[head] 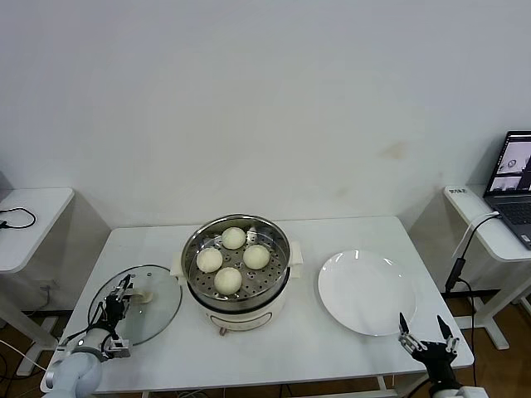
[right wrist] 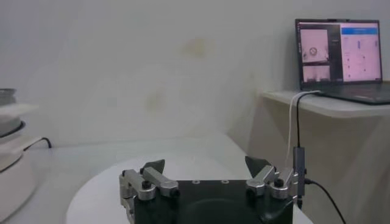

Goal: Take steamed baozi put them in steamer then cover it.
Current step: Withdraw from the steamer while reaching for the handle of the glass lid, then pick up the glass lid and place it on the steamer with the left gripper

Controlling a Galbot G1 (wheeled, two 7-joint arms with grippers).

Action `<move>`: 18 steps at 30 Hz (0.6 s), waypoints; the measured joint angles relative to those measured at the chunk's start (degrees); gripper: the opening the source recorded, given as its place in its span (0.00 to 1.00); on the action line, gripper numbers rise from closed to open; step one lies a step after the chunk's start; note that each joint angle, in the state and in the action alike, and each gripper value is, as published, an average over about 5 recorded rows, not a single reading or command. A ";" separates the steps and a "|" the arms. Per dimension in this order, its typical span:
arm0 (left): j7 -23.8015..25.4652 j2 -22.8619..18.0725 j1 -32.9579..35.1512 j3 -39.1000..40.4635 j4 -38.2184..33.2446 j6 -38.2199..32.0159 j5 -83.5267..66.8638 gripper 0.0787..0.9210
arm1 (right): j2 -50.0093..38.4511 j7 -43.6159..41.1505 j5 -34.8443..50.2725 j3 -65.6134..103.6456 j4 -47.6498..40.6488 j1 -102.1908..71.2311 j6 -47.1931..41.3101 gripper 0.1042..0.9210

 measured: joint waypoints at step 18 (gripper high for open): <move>-2.50 0.04 4.86 -3.49 -7.35 1.68 -2.24 0.07 | -0.40 -1.03 -1.77 -1.71 1.11 -0.79 1.04 0.88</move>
